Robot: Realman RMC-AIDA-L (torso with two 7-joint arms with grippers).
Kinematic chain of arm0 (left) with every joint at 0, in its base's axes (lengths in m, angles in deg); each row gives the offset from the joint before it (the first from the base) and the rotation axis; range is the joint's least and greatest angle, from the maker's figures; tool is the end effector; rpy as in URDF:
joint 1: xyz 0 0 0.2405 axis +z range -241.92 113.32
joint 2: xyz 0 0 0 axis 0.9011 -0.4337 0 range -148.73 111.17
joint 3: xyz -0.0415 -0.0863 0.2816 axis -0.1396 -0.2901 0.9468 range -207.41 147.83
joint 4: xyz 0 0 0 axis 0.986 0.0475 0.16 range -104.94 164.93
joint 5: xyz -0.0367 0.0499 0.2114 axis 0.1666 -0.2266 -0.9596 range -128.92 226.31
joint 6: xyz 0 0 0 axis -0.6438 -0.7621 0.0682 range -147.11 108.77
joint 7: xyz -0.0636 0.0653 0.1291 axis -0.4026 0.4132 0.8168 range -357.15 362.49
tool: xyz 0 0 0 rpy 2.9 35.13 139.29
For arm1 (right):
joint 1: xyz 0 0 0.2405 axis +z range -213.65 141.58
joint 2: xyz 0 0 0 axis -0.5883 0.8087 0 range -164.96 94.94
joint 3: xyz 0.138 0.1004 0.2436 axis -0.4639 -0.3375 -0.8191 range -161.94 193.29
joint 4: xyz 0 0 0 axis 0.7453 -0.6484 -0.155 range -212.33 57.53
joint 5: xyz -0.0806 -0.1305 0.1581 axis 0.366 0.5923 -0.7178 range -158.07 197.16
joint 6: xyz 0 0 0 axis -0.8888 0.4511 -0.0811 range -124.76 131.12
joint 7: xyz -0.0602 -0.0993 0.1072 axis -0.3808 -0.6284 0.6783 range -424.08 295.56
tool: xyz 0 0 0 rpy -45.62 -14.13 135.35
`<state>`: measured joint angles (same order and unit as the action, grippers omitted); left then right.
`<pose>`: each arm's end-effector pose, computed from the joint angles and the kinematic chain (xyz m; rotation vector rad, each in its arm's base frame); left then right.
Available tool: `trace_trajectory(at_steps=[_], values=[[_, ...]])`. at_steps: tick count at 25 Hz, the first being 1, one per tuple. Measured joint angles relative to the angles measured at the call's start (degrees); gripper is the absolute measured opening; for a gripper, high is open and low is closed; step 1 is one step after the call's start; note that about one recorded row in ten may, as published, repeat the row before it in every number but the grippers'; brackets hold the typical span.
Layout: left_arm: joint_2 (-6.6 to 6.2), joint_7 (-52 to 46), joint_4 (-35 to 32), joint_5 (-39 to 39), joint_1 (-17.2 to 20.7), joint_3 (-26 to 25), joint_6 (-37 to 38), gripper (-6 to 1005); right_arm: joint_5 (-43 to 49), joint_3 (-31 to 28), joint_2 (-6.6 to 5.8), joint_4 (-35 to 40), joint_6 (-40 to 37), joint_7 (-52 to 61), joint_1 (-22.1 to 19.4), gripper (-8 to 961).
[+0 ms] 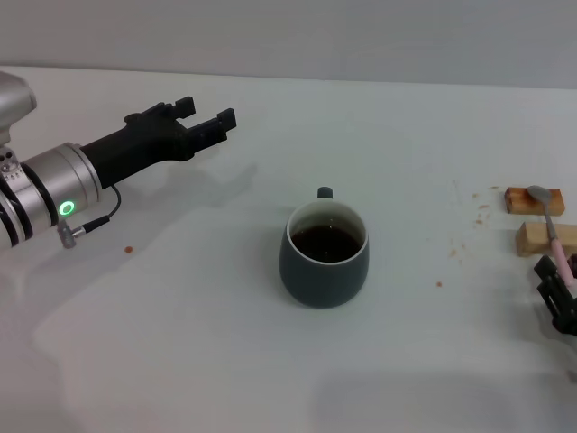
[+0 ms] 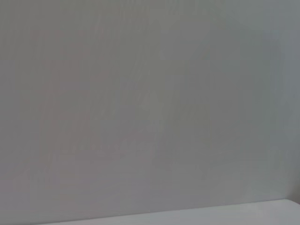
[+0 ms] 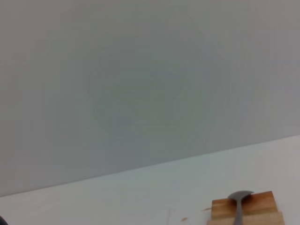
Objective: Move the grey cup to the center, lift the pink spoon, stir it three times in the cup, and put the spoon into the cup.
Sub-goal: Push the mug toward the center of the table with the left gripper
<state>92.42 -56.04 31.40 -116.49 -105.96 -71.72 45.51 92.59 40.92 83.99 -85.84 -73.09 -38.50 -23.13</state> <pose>-0.3002 0.4333 -0.0478 -2.2417 -0.8337 -0.8609 0.4195 0.2351 -0.0802 -1.7005 0.9203 0.7606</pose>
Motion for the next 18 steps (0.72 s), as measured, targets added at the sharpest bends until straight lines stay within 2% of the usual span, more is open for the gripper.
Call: trace_trajectory(at_steps=[4, 18], values=[[-0.01, 0.0, 0.0, 0.0, 0.1, 0.0, 0.0, 830, 0.0, 0.0, 0.00, 0.0, 0.3, 0.0, 0.1, 414], [-0.02, 0.0, -0.3, 0.0, 0.2, 0.0, -0.1, 830, -0.1, -0.5, 0.09, 0.1, 0.7, 0.0, 0.2, 415]])
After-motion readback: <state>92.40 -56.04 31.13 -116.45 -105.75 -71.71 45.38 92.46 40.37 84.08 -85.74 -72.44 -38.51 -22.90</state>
